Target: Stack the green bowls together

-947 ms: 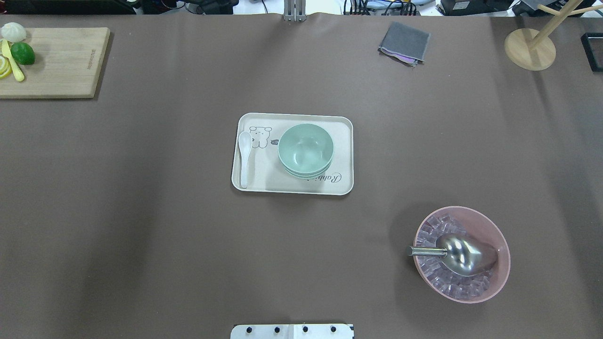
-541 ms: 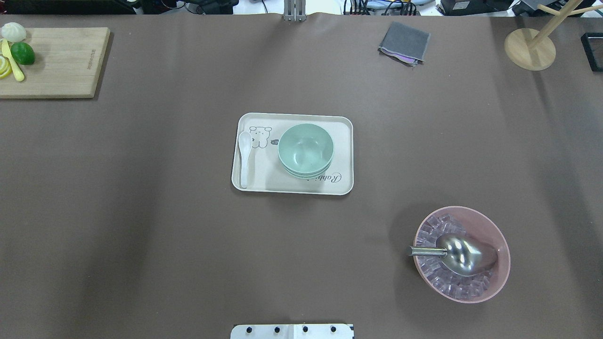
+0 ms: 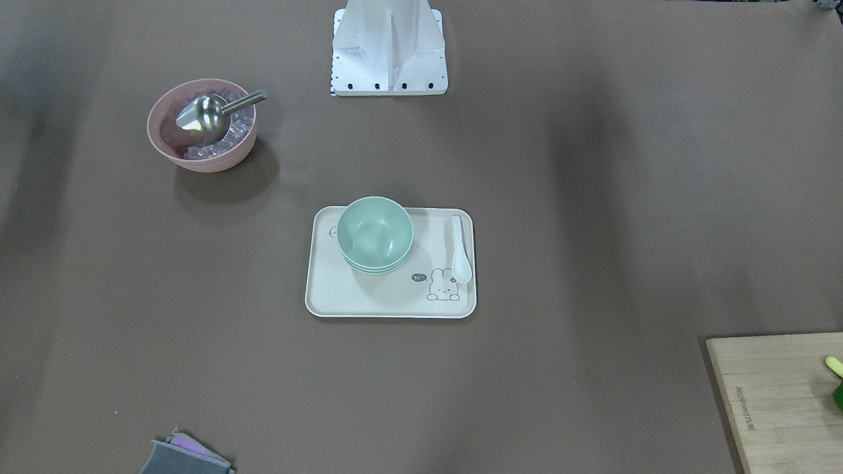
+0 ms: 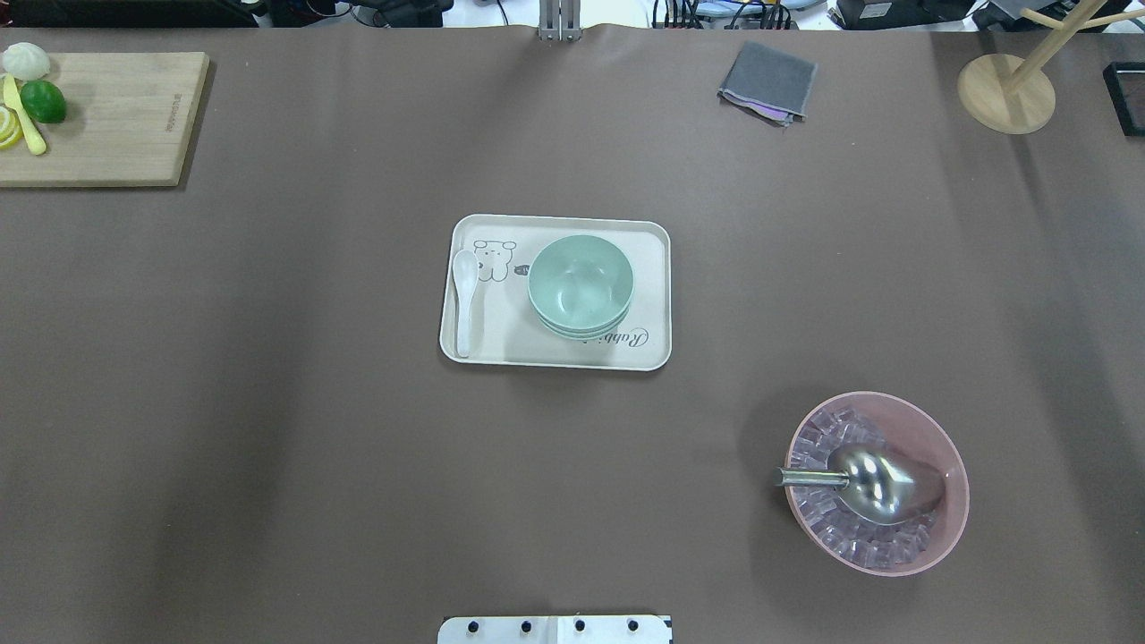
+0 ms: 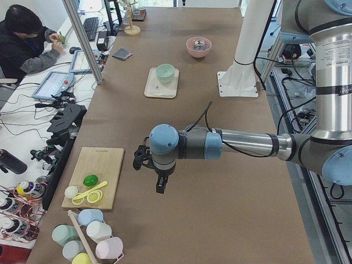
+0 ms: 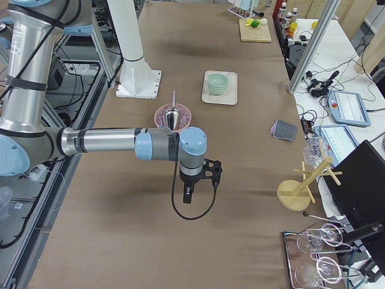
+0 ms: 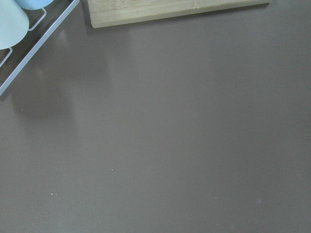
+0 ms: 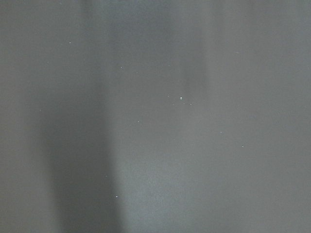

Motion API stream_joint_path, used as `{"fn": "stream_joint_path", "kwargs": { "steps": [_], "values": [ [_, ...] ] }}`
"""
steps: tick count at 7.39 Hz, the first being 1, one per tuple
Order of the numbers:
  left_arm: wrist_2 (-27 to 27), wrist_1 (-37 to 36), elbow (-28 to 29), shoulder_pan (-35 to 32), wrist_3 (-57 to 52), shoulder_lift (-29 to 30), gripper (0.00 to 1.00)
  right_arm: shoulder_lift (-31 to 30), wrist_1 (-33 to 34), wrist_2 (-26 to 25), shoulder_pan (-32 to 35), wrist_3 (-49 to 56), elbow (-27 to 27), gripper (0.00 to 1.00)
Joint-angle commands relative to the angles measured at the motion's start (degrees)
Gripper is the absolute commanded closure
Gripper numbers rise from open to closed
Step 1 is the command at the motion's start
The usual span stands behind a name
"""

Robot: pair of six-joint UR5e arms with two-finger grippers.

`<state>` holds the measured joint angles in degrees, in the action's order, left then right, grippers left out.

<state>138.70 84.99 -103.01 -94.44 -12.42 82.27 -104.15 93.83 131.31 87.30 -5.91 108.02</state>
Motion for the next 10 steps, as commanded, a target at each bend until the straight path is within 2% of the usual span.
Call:
{"fn": "stream_joint_path", "kwargs": {
  "steps": [1, 7, 10],
  "values": [
    [0.0, 0.0, 0.0, 0.0, 0.0, 0.0, 0.02, 0.0, 0.0, 0.1, 0.0, -0.1, 0.0, 0.00],
    [0.0, 0.3, -0.3, 0.0, -0.1, -0.7, 0.02, 0.0, 0.0, 0.3, -0.1, 0.0, 0.0, 0.00],
    [0.1, 5.2, -0.3, 0.0, -0.1, -3.1, 0.02, 0.0, 0.0, 0.4, -0.3, 0.0, 0.0, 0.00]
  ]
}}
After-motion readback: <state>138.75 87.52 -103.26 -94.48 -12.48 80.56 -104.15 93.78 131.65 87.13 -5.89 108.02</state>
